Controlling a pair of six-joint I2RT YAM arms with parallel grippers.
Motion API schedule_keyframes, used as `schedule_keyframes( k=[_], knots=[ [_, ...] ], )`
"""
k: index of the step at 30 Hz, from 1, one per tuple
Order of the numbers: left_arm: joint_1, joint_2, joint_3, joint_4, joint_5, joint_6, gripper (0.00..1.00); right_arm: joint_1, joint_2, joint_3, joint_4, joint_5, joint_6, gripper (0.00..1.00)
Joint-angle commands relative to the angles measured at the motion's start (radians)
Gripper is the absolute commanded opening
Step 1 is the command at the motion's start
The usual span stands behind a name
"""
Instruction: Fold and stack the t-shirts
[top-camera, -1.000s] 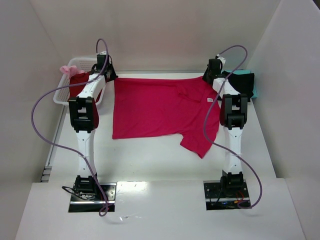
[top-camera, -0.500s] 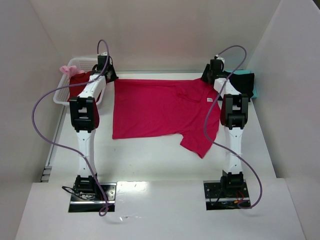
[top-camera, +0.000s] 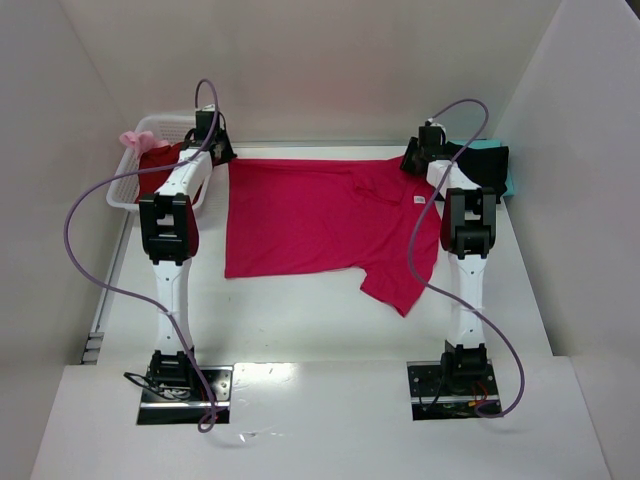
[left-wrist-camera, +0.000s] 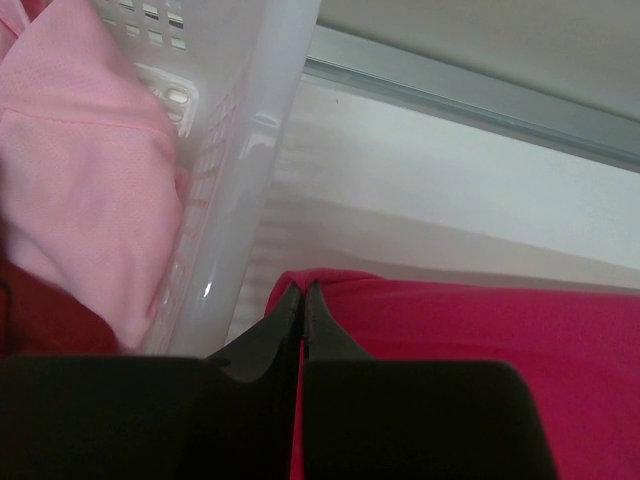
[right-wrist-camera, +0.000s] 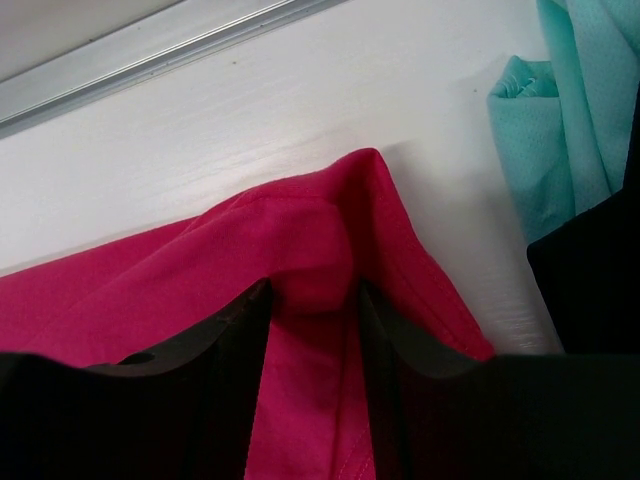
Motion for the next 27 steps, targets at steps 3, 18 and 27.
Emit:
schedule_keyframes(
  k=[3,18,27],
  knots=[
    [-0.002,0.017,0.034,0.013,0.0,0.025,0.0,-0.018,-0.033,-0.017,0.004,-0.024,0.0,0.41],
    [-0.011,-0.01,0.016,0.004,0.0,0.025,0.0,-0.027,-0.073,0.086,-0.037,-0.027,0.028,0.0],
    [-0.011,-0.039,-0.021,-0.005,0.0,0.014,0.0,-0.037,-0.127,0.201,-0.114,-0.072,0.037,0.0]
  ],
)
